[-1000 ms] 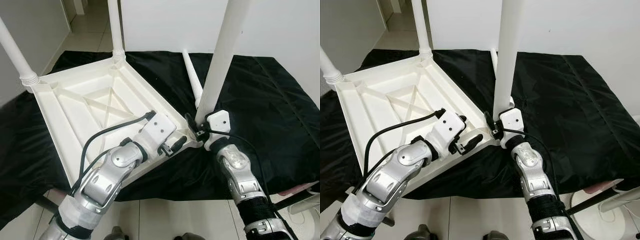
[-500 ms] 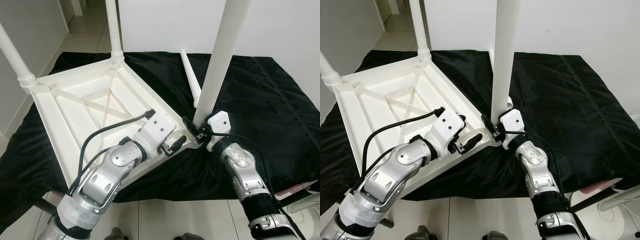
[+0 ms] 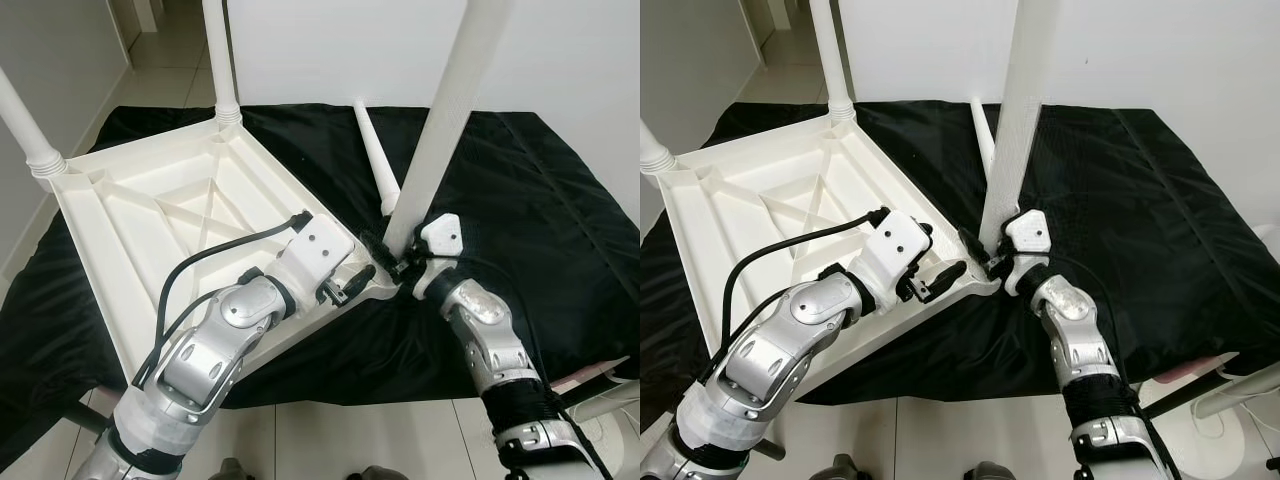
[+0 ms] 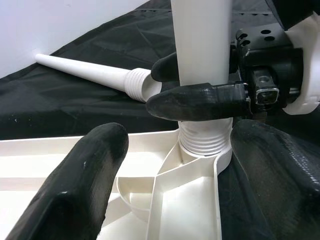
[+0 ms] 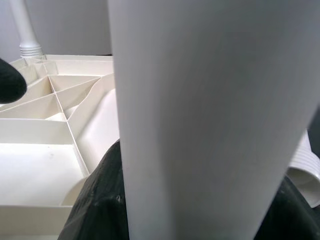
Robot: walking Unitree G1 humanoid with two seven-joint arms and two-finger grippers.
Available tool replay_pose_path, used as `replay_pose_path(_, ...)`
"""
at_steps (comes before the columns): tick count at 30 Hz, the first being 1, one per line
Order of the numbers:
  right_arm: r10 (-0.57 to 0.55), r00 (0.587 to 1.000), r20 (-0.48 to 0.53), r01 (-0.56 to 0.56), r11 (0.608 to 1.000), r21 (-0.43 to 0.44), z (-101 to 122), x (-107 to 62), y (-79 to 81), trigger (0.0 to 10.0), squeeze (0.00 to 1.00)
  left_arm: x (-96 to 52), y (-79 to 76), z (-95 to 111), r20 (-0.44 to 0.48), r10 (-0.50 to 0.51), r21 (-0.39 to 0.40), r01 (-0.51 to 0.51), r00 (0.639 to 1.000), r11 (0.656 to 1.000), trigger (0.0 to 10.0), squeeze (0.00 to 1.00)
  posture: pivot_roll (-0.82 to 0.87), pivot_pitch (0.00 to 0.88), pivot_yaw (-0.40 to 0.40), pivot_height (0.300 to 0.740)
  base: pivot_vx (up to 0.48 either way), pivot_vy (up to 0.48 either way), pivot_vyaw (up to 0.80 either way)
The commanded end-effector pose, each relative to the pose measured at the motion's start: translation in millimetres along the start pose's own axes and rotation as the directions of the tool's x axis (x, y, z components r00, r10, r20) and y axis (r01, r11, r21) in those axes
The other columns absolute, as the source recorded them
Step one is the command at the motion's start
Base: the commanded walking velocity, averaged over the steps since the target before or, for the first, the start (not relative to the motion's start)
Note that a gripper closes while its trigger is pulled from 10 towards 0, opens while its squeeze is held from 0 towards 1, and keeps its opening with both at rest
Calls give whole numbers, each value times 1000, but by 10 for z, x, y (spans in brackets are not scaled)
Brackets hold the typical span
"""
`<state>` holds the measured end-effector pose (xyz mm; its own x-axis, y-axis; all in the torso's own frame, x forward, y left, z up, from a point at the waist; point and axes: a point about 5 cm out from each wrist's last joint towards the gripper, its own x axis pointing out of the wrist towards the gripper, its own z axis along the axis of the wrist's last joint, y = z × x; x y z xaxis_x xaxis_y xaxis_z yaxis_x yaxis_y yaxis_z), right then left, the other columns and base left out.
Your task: Building children table
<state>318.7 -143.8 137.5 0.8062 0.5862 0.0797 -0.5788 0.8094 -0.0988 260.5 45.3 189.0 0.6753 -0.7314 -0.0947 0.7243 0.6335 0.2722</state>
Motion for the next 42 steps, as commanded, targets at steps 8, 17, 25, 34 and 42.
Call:
replay_pose_path(8,28,988,-152,-17,997,79,-224,32,61,10000,0,-9,-4,36,0,-30,2,30,1000,1000,10000,0,0,21,9,740,0,0,0)
replay_pose_path(17,10,988,-151,-7,1000,20,-225,31,98,10000,0,-22,-3,46,3,-22,-3,22,1000,1000,10000,0,4,26,2,740,0,0,0)
replay_pose_path(25,-15,999,-38,15,1000,-5,-203,-45,258,10000,0,-41,-5,47,3,-18,-8,18,1000,1000,10000,0,0,29,5,740,0,0,0)
replay_pose_path(34,-28,998,-49,28,1000,-10,-213,-46,237,10000,0,-34,-9,55,4,-29,-6,29,1000,1000,10000,0,-4,29,13,740,0,0,0)
replay_pose_path(42,-63,992,-110,66,997,26,-257,-22,188,10000,0,-36,-13,59,3,-31,-7,31,1000,1000,10000,0,-2,32,9,740,0,0,0)
